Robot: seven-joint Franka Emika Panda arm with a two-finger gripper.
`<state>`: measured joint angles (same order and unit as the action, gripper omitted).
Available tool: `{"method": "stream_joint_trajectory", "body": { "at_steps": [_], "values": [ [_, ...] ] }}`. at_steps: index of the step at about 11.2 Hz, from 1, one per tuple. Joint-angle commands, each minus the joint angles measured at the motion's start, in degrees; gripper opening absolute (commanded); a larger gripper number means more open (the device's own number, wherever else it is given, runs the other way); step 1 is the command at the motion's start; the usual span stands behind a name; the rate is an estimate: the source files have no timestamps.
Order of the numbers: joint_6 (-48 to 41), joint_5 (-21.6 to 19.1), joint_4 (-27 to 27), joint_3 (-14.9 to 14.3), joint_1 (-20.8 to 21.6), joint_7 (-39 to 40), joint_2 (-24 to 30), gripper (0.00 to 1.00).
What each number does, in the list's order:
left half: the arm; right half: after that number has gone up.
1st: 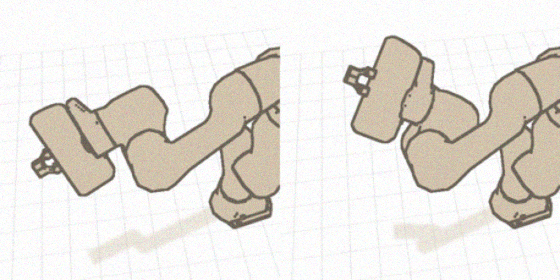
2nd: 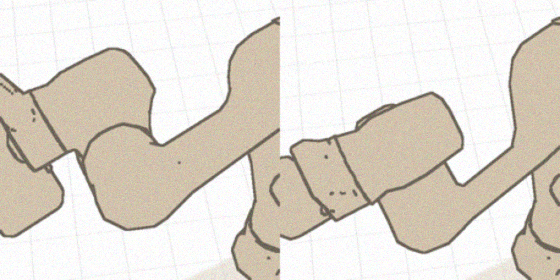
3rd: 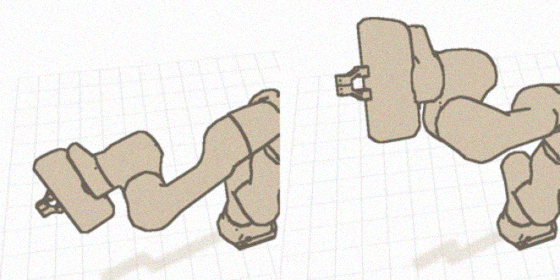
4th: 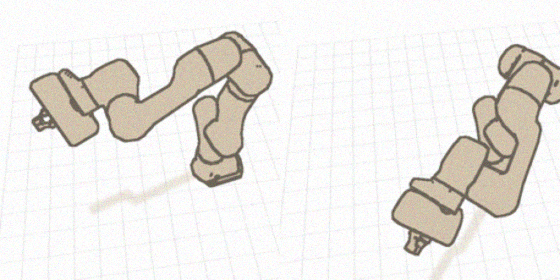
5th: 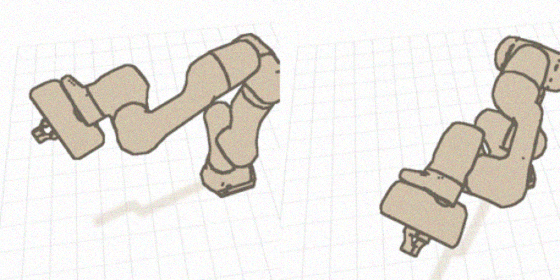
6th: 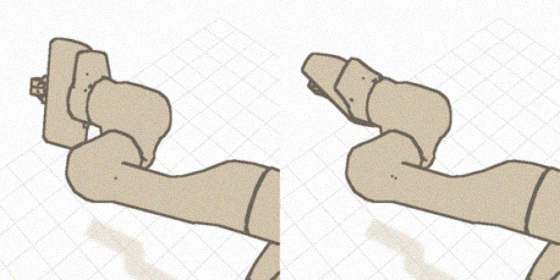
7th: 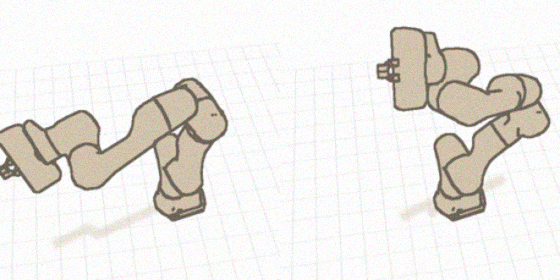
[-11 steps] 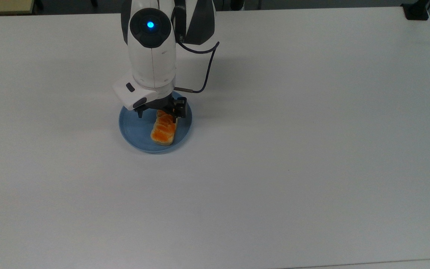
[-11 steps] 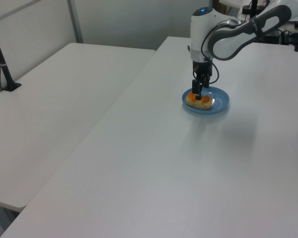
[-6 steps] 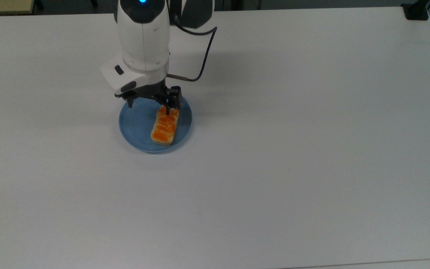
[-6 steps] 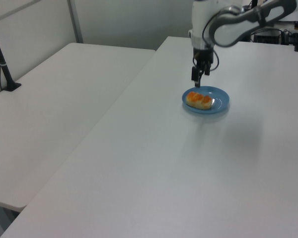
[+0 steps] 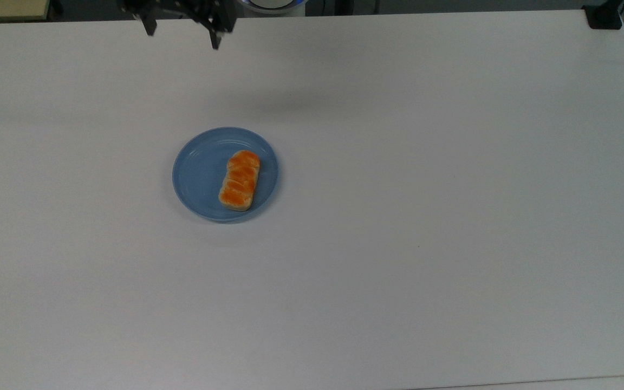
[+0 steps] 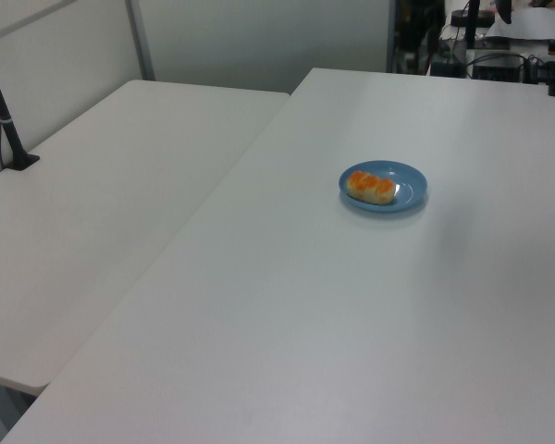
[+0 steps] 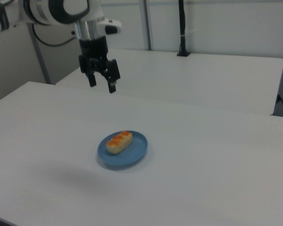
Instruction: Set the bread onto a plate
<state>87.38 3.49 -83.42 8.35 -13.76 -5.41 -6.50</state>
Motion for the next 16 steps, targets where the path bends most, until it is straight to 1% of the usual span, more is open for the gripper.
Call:
{"method": "stream_joint_trajectory", "body": {
  "at_steps": [1,2,3,4,5,6,7,8,9,11,12,13,14,16],
  "values": [
    [-4.4,-2.1,2.9,-11.2,6.9,10.6,5.3,1.00],
    [-4.5,-3.1,3.0,-18.0,12.1,11.4,5.5,1.00],
    [-4.0,-5.7,2.9,-22.3,15.7,11.3,6.0,1.00],
    [-2.8,-7.7,2.9,-23.2,16.0,10.9,5.8,1.00],
    [0.2,-8.8,2.5,-22.8,16.1,10.6,5.4,1.00],
    [2.9,-8.7,1.9,-21.7,16.2,9.5,5.2,1.00],
    [3.4,-8.0,0.6,-19.4,15.8,9.3,5.2,1.00],
    [3.7,-6.5,0.5,-17.7,15.4,9.4,4.9,1.00],
    [3.4,-4.9,0.5,-17.0,15.4,9.1,4.5,1.00],
    [3.4,-4.1,0.2,-15.0,15.3,8.0,4.2,1.00],
    [4.1,-2.4,-1.2,-14.0,15.3,4.8,4.3,1.00],
    [6.7,-1.0,-2.9,-13.0,15.3,2.7,4.4,1.00],
    [8.8,-0.8,-4.7,-12.7,15.3,2.7,4.7,1.00],
    [9.4,-0.2,-5.4,-12.7,14.7,4.4,4.7,1.00]
  ]
}}
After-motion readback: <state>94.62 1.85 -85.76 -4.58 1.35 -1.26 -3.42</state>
